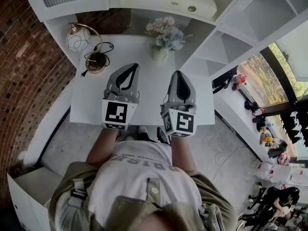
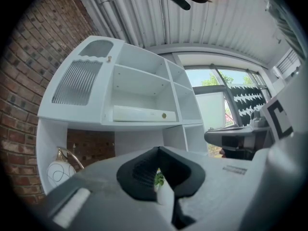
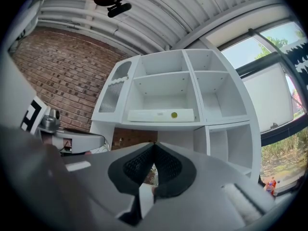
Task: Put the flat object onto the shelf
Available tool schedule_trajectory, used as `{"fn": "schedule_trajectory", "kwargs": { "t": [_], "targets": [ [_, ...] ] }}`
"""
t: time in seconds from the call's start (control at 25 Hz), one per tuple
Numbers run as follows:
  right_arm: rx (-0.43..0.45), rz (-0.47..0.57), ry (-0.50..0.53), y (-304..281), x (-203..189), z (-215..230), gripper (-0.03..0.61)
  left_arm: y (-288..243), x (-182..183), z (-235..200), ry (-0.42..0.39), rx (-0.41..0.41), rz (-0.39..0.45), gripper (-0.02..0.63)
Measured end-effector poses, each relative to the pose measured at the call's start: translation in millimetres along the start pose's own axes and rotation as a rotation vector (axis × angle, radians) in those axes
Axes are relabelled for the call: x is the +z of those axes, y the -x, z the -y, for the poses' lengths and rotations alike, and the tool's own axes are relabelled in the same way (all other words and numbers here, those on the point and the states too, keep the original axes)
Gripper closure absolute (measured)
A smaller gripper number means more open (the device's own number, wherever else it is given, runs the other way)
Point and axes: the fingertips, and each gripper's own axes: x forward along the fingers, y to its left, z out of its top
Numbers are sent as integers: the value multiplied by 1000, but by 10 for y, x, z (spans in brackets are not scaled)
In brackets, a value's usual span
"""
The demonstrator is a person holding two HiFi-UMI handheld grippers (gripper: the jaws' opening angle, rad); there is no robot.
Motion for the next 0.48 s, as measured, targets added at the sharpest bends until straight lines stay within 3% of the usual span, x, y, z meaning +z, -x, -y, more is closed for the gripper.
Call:
{"fn": "schedule_trajectory", "kwargs": {
  "t": [0.48],
  "targets": [
    [13,8,-11,-41,36,53,577,-82,-43,34,13,-7,-15,607]
  ]
}}
